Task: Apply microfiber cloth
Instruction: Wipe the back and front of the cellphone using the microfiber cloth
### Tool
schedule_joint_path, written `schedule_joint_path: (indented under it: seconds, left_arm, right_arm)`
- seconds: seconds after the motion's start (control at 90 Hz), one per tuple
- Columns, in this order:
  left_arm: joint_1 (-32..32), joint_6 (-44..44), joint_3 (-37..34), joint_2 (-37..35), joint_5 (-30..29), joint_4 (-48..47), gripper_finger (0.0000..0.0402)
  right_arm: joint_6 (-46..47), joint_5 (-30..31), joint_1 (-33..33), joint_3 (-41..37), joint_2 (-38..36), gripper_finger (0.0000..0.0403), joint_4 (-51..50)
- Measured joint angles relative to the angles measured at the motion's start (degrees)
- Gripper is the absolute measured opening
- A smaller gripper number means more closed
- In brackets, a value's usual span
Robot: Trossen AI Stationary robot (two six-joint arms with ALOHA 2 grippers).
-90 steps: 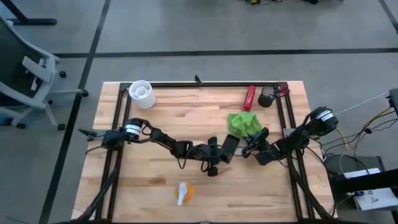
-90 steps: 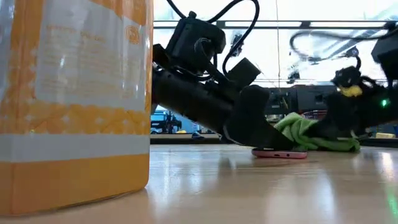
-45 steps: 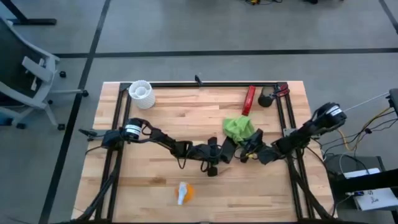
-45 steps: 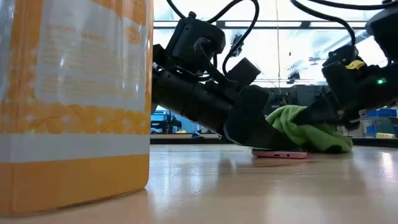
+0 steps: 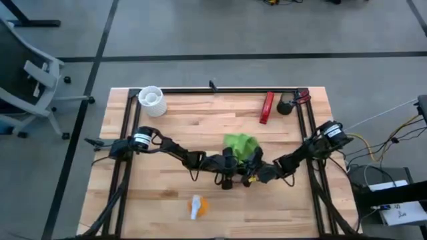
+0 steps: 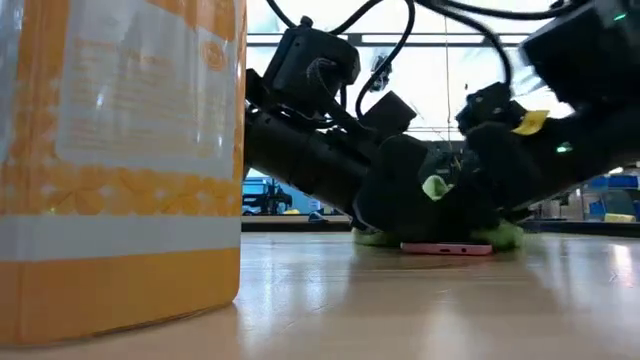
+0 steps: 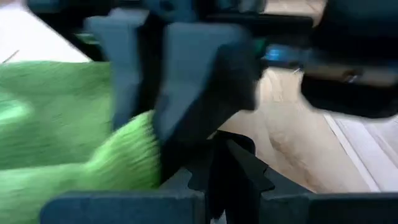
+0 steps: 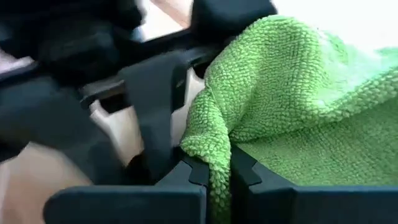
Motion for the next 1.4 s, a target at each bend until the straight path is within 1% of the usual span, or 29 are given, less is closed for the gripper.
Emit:
schedule_joint_path:
  seconds: [0.278, 0.333, 0.4, 0.456, 0.567, 0.678, 0.756, 0.822, 0.878, 0.978, 1.067, 1.156, 1.233, 1.3, 1.4]
  left_arm:
    - [-0.24, -0.15, 0.02, -0.05, -0.34, -0.27, 0.0022]
    - [-0.24, -0.15, 0.04, -0.11, -0.33, -0.66, 0.0022]
    - [-0.24, -0.16, 0.02, -0.39, -0.22, -0.87, 0.0022]
    - [-0.36, -0.42, 0.0, -1.3, 0.04, -1.32, 0.0022]
    - [-0.57, 0.01, -0.26, -4.5, 0.85, -5.34, 0.0022]
    - [-0.5, 2.58, -0.51, -9.11, 0.55, -12.89, 0.0022]
    - [-0.19, 3.44, -0.51, -13.39, -1.23, -18.67, 0.0022]
    - [0.03, 3.59, -0.49, -16.32, -2.25, -23.56, 0.0022]
    - [0.31, 3.86, -0.99, -17.95, -2.36, -28.41, 0.0022]
    - [0.79, 3.28, -2.31, -19.68, -2.51, -33.28, 0.0022]
    - [1.05, 0.66, -4.08, -19.58, -2.49, -32.34, 0.0022]
    - [0.97, -2.44, -5.39, -17.2, -1.99, -31.62, 0.0022]
    - [0.12, -4.87, -5.21, -15.15, -1.0, -28.94, 0.0022]
    - [-1.05, -5.88, -5.18, -12.26, -2.11, -25.48, 0.0022]
    - [-2.52, -7.31, -5.16, -9.48, -2.25, -18.11, 0.0022]
  right_arm:
    - [-3.53, 1.11, -7.69, -4.95, -1.66, 0.0, 0.49]
    - [-3.74, 2.81, -8.02, -6.75, -3.31, 0.0, 0.06]
    - [-4.53, 6.64, -7.97, -9.15, -6.33, 0.0, -1.87]
    - [-5.02, 8.63, -7.39, -11.53, -9.98, 0.0, -3.49]
    - [-5.11, 8.69, -4.68, -14.78, -19.64, 0.0, -1.69]
    - [-3.9, 8.83, -0.82, -16.67, -28.7, 0.0, -8.52]
    - [0.83, 7.68, 1.84, -16.62, -34.68, 0.0, -16.48]
    - [6.41, 6.31, 3.99, -16.12, -37.15, 0.0, -25.02]
    - [10.74, 5.01, 5.99, -15.52, -38.42, 0.0, -29.96]
    - [17.09, 3.45, 9.16, -14.49, -37.99, 0.0, -34.25]
    - [21.7, 2.46, 11.09, -14.27, -35.79, 0.0, -35.83]
    - [24.74, 2.26, 11.71, -13.31, -32.56, 0.0, -34.84]
    - [25.17, 2.1, 11.35, -12.2, -28.93, 0.0, -35.4]
    - [24.81, 1.52, 10.58, -10.45, -25.41, 0.0, -34.27]
    - [23.82, 1.03, 8.94, -7.91, -19.83, 0.0, -33.2]
